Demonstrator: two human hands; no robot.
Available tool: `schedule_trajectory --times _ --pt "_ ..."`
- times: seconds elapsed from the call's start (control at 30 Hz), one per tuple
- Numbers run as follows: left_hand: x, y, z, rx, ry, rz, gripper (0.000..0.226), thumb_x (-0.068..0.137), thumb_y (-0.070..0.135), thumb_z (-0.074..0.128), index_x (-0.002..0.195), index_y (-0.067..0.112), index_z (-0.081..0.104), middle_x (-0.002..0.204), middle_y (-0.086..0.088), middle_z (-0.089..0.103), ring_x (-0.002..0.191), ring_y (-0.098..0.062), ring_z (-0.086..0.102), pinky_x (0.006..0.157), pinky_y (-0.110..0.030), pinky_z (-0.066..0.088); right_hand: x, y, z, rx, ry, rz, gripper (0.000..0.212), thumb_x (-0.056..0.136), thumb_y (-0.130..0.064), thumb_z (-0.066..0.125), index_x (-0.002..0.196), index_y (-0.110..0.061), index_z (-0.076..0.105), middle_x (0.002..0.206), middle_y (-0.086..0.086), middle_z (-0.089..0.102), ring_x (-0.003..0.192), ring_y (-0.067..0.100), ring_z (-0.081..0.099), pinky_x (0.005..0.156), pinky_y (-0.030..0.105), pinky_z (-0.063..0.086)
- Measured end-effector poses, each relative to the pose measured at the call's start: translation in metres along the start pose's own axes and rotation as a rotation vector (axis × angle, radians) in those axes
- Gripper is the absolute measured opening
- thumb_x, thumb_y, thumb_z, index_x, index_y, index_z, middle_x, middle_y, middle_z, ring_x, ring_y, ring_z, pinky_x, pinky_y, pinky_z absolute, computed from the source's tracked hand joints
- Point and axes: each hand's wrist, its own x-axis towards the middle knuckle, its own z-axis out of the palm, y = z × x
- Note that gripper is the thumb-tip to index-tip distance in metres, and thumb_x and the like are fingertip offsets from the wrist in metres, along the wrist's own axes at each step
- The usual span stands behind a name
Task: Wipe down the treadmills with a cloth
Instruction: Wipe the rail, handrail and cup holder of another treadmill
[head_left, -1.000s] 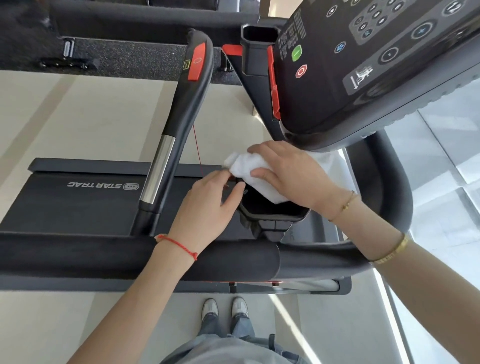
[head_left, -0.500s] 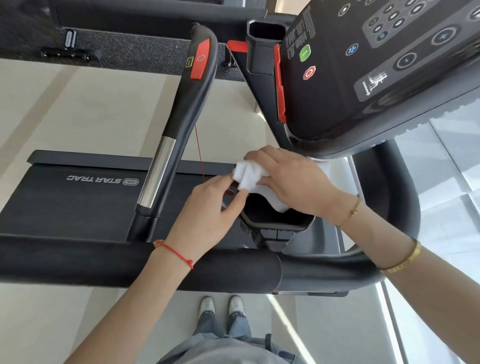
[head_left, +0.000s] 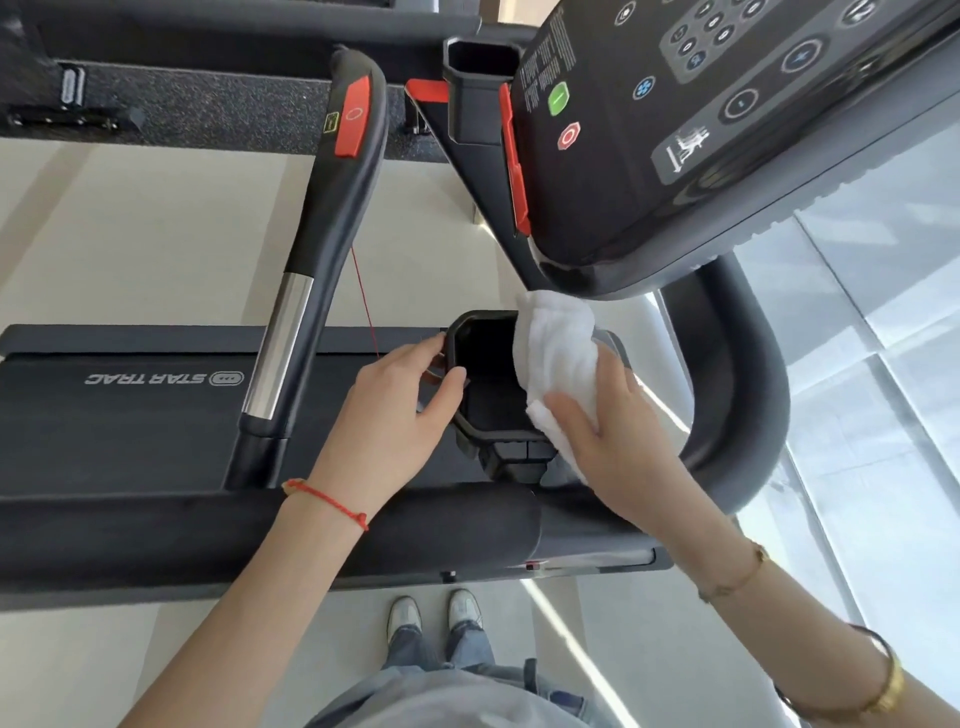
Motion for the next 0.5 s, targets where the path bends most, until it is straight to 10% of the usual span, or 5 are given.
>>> schedule_trajectory --times 0.2,0.4,0.5 --pt "0.001 -0.003 0.0 0.037 0.005 0.018 0.041 0.096 0.037 0.049 0.134 0.022 0.057 0.104 0.007 0.067 0.092 -0.008 0.064 0.086 -0.027 0.053 0.049 -0.004 -0.007 0.03 -0.117 0.127 0.057 0.099 -0.03 0.051 0.144 -0.003 0.028 0.133 0.017 0.048 0.117 0.031 0.051 0.072 0.014 0.025" --pt "0.002 -0.005 0.001 0.033 0.009 0.025 0.042 0.096 0.038 0.048 0.133 0.02 0.058 0.108 0.006 0.067 0.098 -0.009 0.064 0.091 -0.031 0.054 -0.002 0.003 0.001 0.09 -0.072 0.132 0.023 0.097 -0.032 0.051 0.097 -0.021 0.03 0.082 -0.009 0.041 0.07 0.004 0.041 0.067 0.012 0.033" --pt "0.002 -0.004 0.001 0.031 0.023 0.028 0.038 0.096 0.036 0.049 0.13 0.023 0.06 0.103 0.007 0.067 0.095 -0.01 0.064 0.089 -0.034 0.055 0.029 0.002 -0.002 0.082 -0.133 0.163 0.026 0.098 -0.032 0.052 0.112 -0.016 0.037 0.103 0.002 0.048 0.089 0.017 0.046 0.069 0.016 0.026"
